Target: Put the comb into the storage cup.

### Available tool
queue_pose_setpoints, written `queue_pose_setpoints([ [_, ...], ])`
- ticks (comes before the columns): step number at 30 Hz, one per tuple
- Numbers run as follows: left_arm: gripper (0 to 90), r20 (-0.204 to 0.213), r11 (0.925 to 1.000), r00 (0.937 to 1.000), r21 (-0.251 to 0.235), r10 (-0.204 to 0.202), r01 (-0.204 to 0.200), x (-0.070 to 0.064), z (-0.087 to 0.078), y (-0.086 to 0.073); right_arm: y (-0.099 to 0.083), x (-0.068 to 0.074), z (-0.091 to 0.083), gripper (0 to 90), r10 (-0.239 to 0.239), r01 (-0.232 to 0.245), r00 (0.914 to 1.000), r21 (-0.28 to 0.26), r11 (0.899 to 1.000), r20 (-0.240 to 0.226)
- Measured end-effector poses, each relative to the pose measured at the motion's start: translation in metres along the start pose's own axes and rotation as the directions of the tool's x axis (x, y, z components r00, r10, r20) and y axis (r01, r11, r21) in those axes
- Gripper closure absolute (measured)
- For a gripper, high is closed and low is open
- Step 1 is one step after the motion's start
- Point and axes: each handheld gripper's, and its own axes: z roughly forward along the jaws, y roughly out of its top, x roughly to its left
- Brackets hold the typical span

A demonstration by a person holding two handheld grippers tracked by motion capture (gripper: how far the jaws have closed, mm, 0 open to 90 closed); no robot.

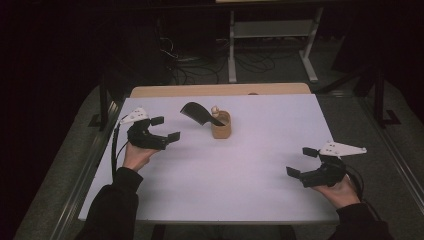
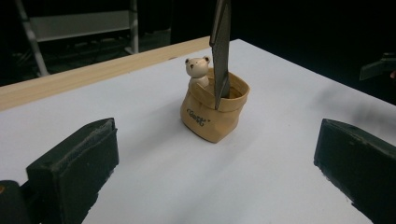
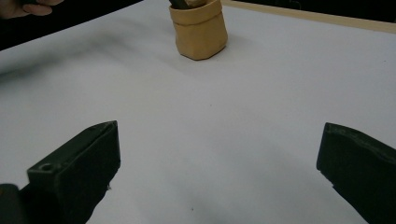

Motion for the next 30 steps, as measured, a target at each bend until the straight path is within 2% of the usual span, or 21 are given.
queue_pose_setpoints([
  [6, 0.0, 0.008, 1.0, 1.0, 0.006, -0.004, 0.004, -0.002, -0.006, -0.008, 0.0, 0.0, 0.0, 0.0, -0.001, 0.001, 1.0, -0.002, 1.0, 0.001],
  [15, 0.0, 0.001, 0.9998, 0.9999, -0.013, -0.013, 0.013, -0.002, -0.018, -0.019, -0.001, 0.0, 0.001, 0.0, -0.002, 0.002, 1.0, 0.009, 1.0, -0.004],
  [21, 0.0, -0.016, 0.9998, 0.9999, -0.017, -0.005, 0.005, -0.003, -0.027, -0.027, -0.001, 0.001, 0.001, 0.0, -0.003, 0.004, 1.0, 0.01, 1.0, -0.003],
  [30, 0.0, -0.042, 0.9994, 0.999, -0.032, -0.018, 0.016, 0.0, -0.043, -0.04, -0.001, 0.001, 0.001, 0.0, -0.005, 0.005, 1.0, 0.009, 1.0, -0.003],
])
